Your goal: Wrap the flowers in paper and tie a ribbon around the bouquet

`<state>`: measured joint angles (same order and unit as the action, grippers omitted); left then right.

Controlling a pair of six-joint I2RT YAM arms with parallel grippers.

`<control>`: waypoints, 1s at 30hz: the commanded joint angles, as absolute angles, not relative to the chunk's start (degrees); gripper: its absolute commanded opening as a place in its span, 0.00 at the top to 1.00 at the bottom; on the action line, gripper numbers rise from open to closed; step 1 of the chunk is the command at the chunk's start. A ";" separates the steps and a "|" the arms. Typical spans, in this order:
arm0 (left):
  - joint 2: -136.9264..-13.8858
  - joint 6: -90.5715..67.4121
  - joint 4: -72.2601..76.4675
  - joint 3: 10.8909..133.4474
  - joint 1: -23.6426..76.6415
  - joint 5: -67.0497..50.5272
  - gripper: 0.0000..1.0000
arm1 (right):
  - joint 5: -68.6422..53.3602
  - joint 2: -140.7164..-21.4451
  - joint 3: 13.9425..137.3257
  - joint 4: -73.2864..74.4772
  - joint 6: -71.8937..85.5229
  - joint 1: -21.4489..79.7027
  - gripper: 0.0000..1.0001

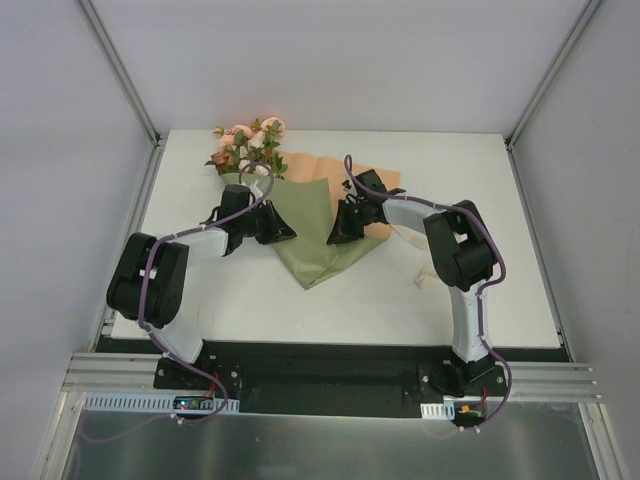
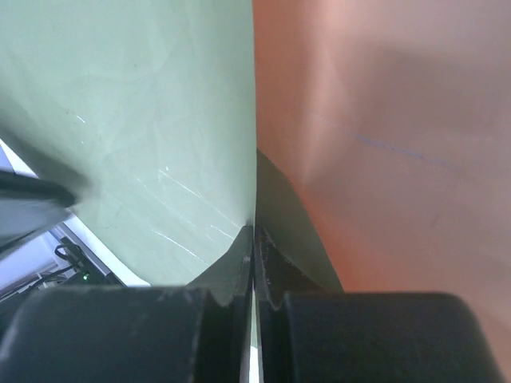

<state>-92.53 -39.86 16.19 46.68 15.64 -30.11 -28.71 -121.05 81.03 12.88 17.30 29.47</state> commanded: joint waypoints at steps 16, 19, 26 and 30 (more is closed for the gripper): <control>-102.13 -38.67 24.87 40.69 15.47 -33.57 0.98 | -14.24 -104.95 85.95 29.70 7.21 34.18 0.47; -102.04 -38.67 25.22 40.43 15.47 -34.36 0.98 | -25.42 -106.34 85.44 24.30 9.65 36.38 0.48; -102.57 -39.02 25.22 41.13 15.47 -35.24 0.98 | -41.91 -116.62 78.49 -1.04 25.13 40.51 0.96; -102.92 -39.63 25.49 41.75 15.29 -36.64 0.99 | -43.95 -121.89 75.94 -8.96 28.66 40.96 1.00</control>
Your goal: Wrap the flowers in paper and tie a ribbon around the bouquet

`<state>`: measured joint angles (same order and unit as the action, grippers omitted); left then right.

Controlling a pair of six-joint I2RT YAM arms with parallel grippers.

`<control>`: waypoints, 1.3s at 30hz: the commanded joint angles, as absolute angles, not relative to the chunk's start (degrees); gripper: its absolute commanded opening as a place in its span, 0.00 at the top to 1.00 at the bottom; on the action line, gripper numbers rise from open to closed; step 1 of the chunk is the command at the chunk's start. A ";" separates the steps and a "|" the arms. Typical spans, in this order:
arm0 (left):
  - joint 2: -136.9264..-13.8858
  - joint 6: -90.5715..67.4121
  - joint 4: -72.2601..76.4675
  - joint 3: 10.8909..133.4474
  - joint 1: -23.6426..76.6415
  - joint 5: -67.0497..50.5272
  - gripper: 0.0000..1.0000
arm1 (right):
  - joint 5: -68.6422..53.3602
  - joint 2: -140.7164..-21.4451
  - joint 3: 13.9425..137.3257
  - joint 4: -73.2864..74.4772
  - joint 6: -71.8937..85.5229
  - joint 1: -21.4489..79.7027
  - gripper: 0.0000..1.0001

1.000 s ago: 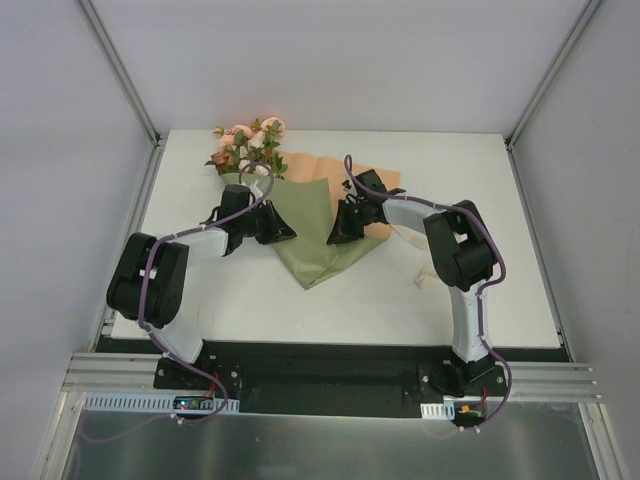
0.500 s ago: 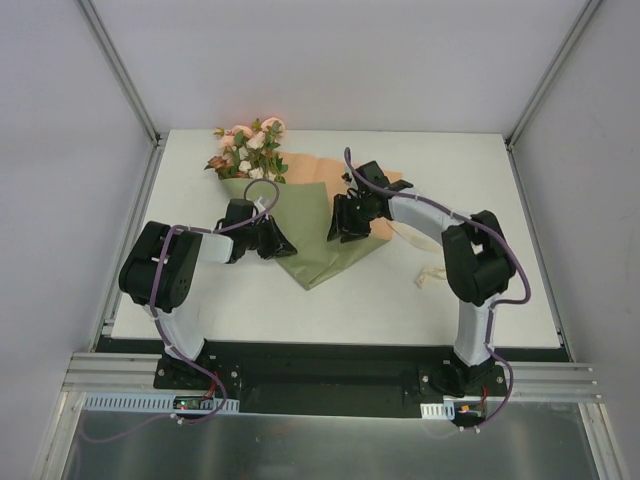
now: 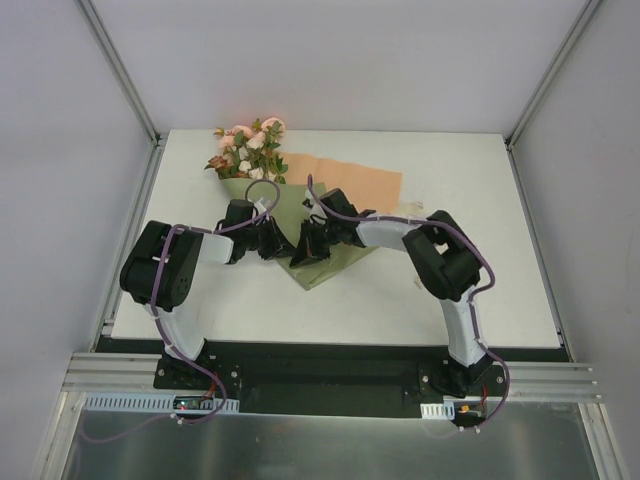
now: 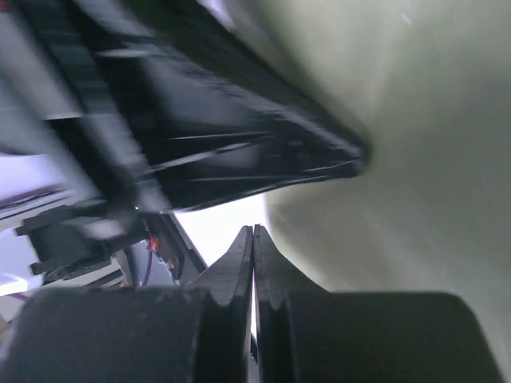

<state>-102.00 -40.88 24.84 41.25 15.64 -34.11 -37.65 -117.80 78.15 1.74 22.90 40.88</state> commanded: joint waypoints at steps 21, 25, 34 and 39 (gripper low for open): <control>-90.60 -56.24 34.25 31.13 5.19 -32.18 1.00 | -41.84 -122.96 71.72 -9.40 28.12 39.90 1.00; -95.70 -57.13 35.16 31.02 3.34 -29.53 1.00 | -41.92 -122.61 71.37 -9.32 28.39 39.90 1.00; -104.06 -58.71 36.74 34.80 -1.23 -28.22 1.00 | -41.57 -121.82 69.96 -9.14 28.12 40.25 0.99; -104.24 -57.04 31.12 37.96 -3.42 -25.58 1.00 | -41.40 -121.47 69.96 -8.53 28.13 40.43 0.99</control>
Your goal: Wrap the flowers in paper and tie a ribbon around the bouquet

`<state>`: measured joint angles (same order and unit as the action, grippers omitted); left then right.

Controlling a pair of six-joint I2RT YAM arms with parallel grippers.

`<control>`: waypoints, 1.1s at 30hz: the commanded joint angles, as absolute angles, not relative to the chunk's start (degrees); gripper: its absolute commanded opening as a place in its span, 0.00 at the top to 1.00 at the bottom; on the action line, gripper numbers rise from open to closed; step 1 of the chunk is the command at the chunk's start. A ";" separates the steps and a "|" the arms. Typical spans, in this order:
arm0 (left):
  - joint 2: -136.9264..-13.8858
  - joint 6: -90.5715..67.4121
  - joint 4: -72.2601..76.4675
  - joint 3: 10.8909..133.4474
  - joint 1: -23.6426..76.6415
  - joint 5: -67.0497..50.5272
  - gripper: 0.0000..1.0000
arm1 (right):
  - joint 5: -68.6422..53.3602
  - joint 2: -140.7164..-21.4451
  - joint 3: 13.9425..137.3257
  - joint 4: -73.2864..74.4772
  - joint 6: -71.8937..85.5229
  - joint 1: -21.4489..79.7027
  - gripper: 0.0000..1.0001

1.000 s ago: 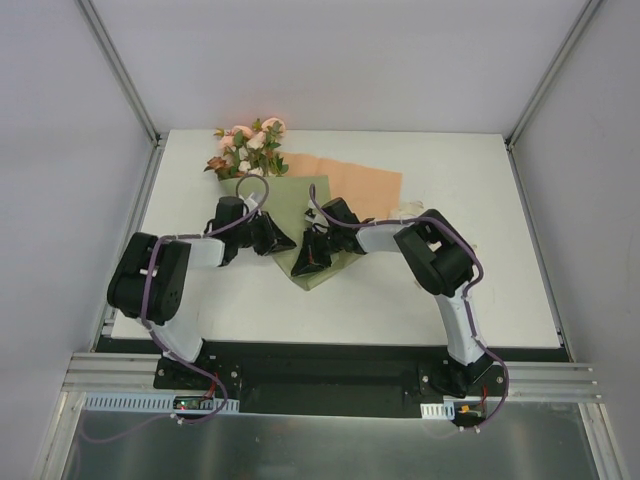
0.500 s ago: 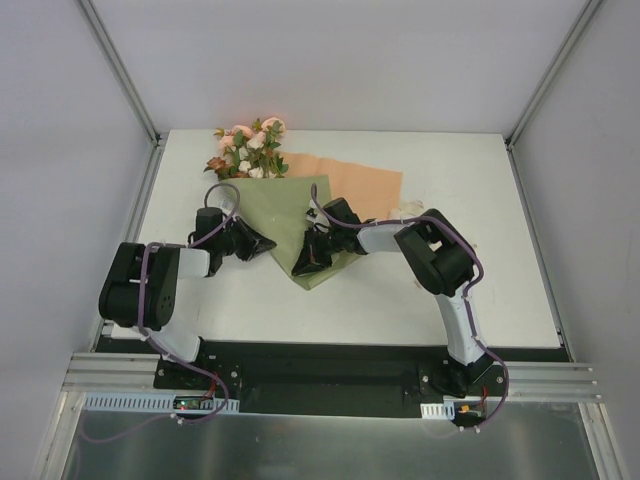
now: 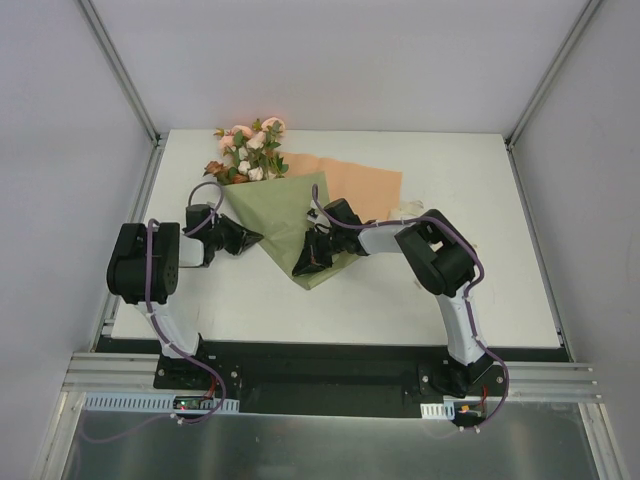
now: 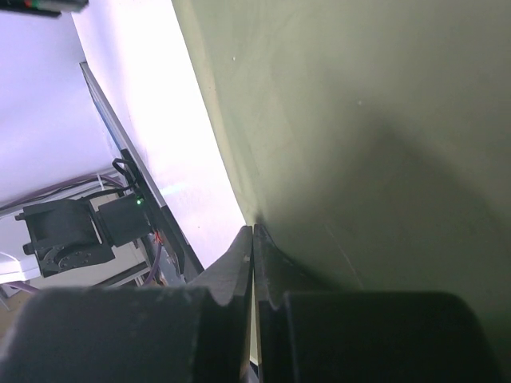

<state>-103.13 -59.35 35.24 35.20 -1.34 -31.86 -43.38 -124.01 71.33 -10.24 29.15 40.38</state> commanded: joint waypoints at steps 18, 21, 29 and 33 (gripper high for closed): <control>-109.51 -57.39 18.63 52.99 -8.52 -19.42 1.00 | -41.40 -120.67 70.75 -5.89 27.42 40.43 1.00; -111.35 -57.39 17.75 56.24 -9.49 -19.77 1.00 | -41.57 -121.11 71.01 -5.71 27.25 40.60 1.00; -117.76 -59.15 16.27 65.19 -10.55 -18.99 1.00 | -42.19 -122.87 71.72 -4.31 26.63 40.61 1.00; -121.28 -60.20 14.07 70.92 -11.51 -17.50 1.00 | -42.27 -122.96 70.84 -3.69 25.75 40.61 1.00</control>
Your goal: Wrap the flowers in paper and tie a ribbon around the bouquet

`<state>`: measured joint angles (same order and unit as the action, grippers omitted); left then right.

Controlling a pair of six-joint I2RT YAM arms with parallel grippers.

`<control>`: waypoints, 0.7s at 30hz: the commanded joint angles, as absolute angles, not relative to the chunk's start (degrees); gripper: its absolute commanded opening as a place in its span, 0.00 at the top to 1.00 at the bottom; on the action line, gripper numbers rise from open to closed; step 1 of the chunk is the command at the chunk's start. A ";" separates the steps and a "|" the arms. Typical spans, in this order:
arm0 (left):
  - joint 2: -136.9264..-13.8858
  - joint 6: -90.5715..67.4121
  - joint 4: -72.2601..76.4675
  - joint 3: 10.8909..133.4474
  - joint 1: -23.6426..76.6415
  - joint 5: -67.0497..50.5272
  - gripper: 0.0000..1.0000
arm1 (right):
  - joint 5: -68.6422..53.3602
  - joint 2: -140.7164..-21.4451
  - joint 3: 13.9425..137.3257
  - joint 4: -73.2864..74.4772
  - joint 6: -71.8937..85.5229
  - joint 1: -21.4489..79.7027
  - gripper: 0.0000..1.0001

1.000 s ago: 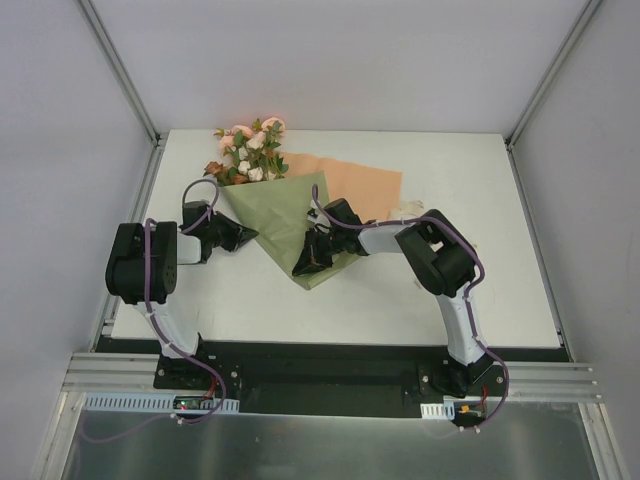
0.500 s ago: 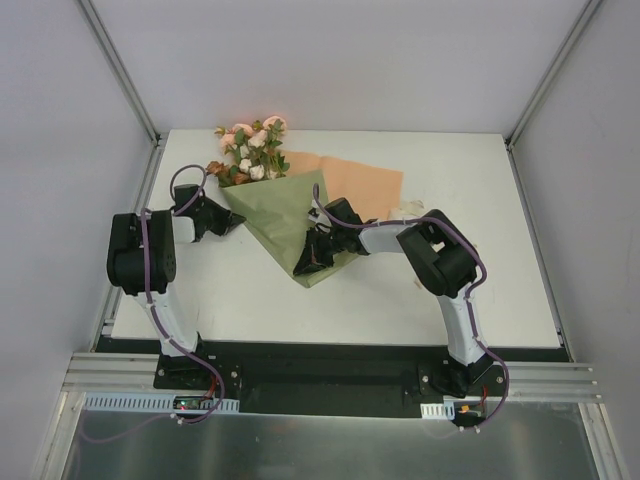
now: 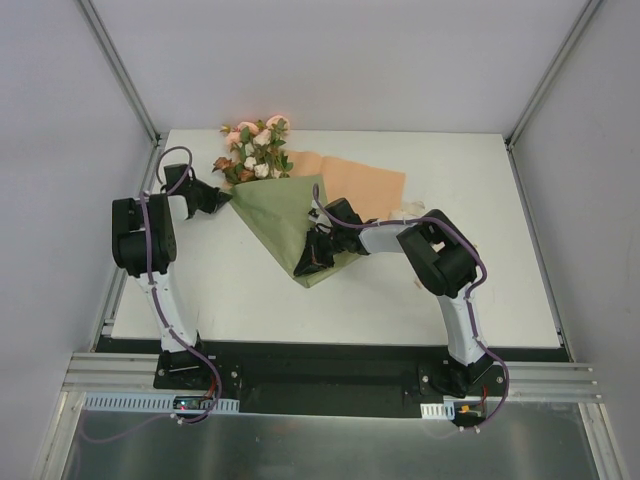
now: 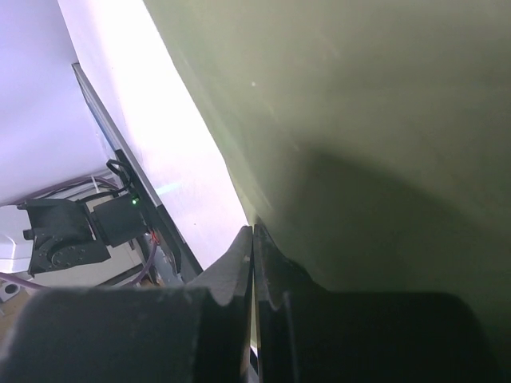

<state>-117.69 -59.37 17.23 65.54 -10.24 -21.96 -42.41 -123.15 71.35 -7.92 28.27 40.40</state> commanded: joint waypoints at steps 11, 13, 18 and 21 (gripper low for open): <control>-114.67 -46.77 -3.69 85.80 -11.26 -15.81 1.00 | -43.33 -122.61 72.33 -2.90 26.37 40.61 1.00; -104.31 -45.53 -4.83 78.19 -8.11 -18.01 0.93 | -42.89 -121.12 72.07 -2.81 25.76 40.61 1.00; -86.68 -44.83 -1.16 56.90 2.44 -24.16 0.72 | -43.86 -119.27 72.25 -2.55 25.75 40.78 0.99; -87.09 -45.52 2.19 50.90 8.34 -26.89 0.87 | -43.16 -117.60 71.37 -1.33 24.70 40.43 0.96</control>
<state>-85.38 -47.44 0.71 58.19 2.83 -21.43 -43.29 -122.37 71.44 -4.29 26.96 40.40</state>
